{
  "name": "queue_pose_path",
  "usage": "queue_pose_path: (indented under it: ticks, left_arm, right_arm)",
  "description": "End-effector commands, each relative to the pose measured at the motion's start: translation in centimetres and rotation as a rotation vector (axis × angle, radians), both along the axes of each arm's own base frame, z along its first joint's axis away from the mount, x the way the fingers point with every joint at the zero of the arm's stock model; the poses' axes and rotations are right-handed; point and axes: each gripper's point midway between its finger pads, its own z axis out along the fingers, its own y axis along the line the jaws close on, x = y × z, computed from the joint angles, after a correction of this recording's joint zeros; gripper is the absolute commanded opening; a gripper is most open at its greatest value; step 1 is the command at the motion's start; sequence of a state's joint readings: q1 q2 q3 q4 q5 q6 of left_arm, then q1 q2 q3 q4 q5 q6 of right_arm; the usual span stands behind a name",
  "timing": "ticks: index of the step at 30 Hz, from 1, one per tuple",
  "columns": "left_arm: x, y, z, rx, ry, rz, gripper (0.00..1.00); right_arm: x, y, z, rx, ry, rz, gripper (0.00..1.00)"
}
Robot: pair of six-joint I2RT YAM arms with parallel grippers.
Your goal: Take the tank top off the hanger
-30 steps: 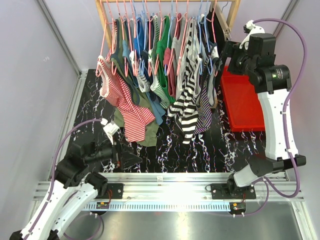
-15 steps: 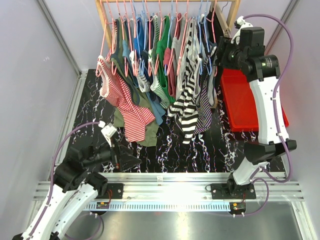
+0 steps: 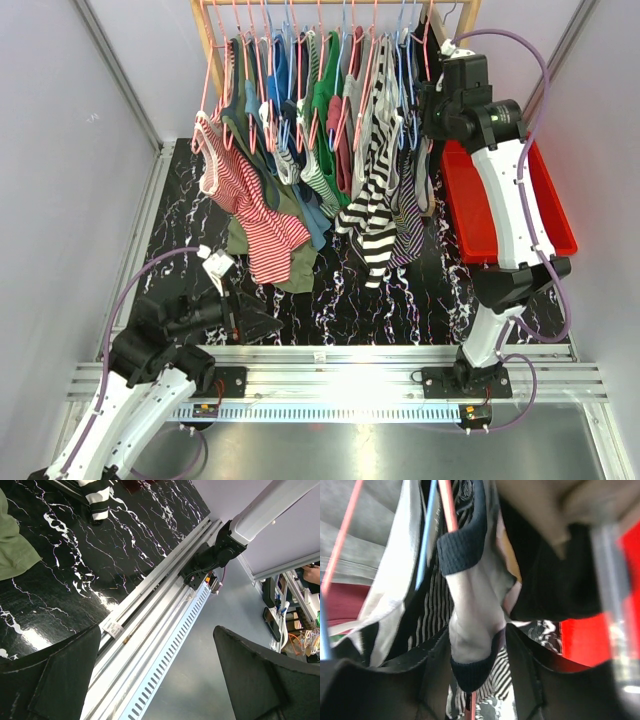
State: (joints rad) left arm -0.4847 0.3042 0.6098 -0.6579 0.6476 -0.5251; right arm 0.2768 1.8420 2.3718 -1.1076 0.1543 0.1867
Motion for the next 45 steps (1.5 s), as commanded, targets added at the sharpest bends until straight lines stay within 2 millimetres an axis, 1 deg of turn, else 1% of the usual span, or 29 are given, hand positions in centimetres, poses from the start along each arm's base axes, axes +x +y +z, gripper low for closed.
queue_pose_path:
  ticks: [1, 3, 5, 6, 7, 8, 10, 11, 13, 14, 15, 16, 17, 18, 19, 23, 27, 31, 33, 36, 37, 38, 39, 40, 41, 42, 43, 44, 45]
  left_arm:
    - [0.2, -0.2, 0.7, -0.030, -0.029, 0.003, 0.99]
    - [0.2, -0.2, 0.6, -0.032, -0.027, 0.004, 0.99]
    - [0.1, -0.2, 0.7, -0.034, -0.032, 0.002, 0.99]
    - [0.1, -0.2, 0.7, -0.035, -0.032, 0.002, 0.99]
    - [0.1, -0.2, 0.7, -0.036, -0.032, 0.003, 0.99]
    - [0.1, -0.2, 0.6, -0.036, -0.032, 0.003, 0.99]
    - [0.0, -0.2, 0.8, -0.041, -0.036, 0.002, 0.99]
    - [0.0, -0.1, 0.7, -0.041, -0.037, 0.005, 0.99]
    - [0.0, -0.1, 0.8, -0.046, -0.042, 0.006, 0.99]
    - [0.0, -0.1, 0.7, -0.046, -0.042, 0.007, 0.99]
    - [-0.1, -0.1, 0.8, -0.047, -0.043, 0.004, 0.99]
    - [-0.1, -0.1, 0.8, -0.048, -0.046, 0.007, 0.99]
    - [-0.1, -0.1, 0.9, -0.049, -0.045, 0.006, 0.99]
    - [-0.1, -0.1, 0.8, -0.049, -0.045, 0.007, 0.99]
    - [-0.1, 0.0, 0.9, -0.051, -0.053, 0.008, 0.99]
    - [0.0, -0.1, 1.0, -0.053, -0.055, 0.010, 0.99]
    - [0.1, -0.1, 1.2, -0.056, -0.062, 0.012, 0.99]
    - [0.2, -0.1, 1.6, -0.060, -0.075, 0.016, 0.99]
    - [0.2, -0.1, 1.6, -0.062, -0.078, 0.015, 0.99]
    - [0.2, -0.1, 1.7, -0.066, -0.080, 0.015, 0.99]
    - [0.1, -0.1, 1.8, -0.068, -0.084, 0.010, 0.99]
    - [0.1, -0.1, 1.8, -0.068, -0.084, 0.010, 0.99]
    - [0.1, -0.1, 1.9, -0.069, -0.086, 0.013, 0.99]
    - [0.0, 0.0, 1.9, -0.069, -0.087, 0.013, 0.99]
    - [0.0, 0.0, 1.9, -0.071, -0.089, 0.011, 0.99]
    - [-0.1, 0.0, 2.1, -0.073, -0.090, 0.012, 0.99]
    - [-0.1, 0.0, 2.0, -0.073, -0.090, 0.010, 0.99]
    - [-0.1, 0.0, 2.1, -0.076, -0.090, 0.009, 0.99]
    - [-0.1, 0.0, 2.1, -0.076, -0.089, 0.011, 0.99]
  right_arm:
    - [-0.5, -1.2, 1.1, -0.095, -0.044, -0.056, 0.50]
    - [-0.4, -1.4, 0.6, -0.116, -0.037, -0.068, 0.49]
    - [-0.2, -1.7, 0.4, -0.143, -0.039, -0.079, 0.45]
    - [-0.1, -1.6, 0.3, -0.150, -0.038, -0.079, 0.44]
    - [0.1, -1.5, 0.4, -0.159, -0.049, -0.073, 0.42]
    - [0.1, -1.7, 0.2, -0.176, -0.049, -0.082, 0.35]
    - [0.3, -1.7, 0.2, -0.204, -0.061, -0.086, 0.26]
    - [0.7, -1.5, -0.1, -0.211, -0.067, -0.084, 0.17]
    - [0.7, -1.4, 0.1, -0.223, -0.090, -0.073, 0.14]
    - [0.8, -1.5, 0.4, -0.217, -0.120, -0.079, 0.09]
    - [0.8, -1.4, 0.4, -0.216, -0.133, -0.075, 0.06]
    - [1.1, -1.3, 1.1, -0.210, -0.169, -0.075, 0.04]
    - [1.0, -1.2, 0.6, -0.209, -0.166, -0.065, 0.04]
    - [0.5, -1.3, 1.5, -0.197, -0.195, -0.061, 0.04]
    - [0.3, -1.3, 2.3, -0.186, -0.227, -0.061, 0.00]
    - [-0.3, -1.1, 4.1, -0.168, -0.287, -0.040, 0.00]
    - [-1.4, -0.9, 7.2, -0.149, -0.373, 0.004, 0.00]
    - [-1.9, -0.5, 9.9, -0.119, -0.429, 0.027, 0.00]
    - [-1.8, -0.4, 10.3, -0.107, -0.429, 0.026, 0.00]
    - [-2.7, -0.5, 11.3, -0.078, -0.443, 0.017, 0.00]
    - [-2.8, -0.5, 11.1, -0.060, -0.436, 0.010, 0.00]
    - [-3.5, -0.8, 11.6, -0.046, -0.448, 0.000, 0.00]
    - [-3.9, -0.9, 11.6, -0.030, -0.447, -0.009, 0.00]
    - [-4.1, -1.1, 10.7, -0.031, -0.425, -0.021, 0.00]
    - [-4.9, -1.4, 11.0, -0.009, -0.428, -0.032, 0.00]
    - [-5.5, -1.5, 10.7, 0.000, -0.416, -0.035, 0.00]
    - [-5.8, -1.4, 9.4, 0.003, -0.382, -0.030, 0.00]
    - [-7.2, -1.7, 9.9, 0.034, -0.392, -0.036, 0.00]
    - [-7.9, -1.8, 9.6, 0.046, -0.385, -0.033, 0.00]
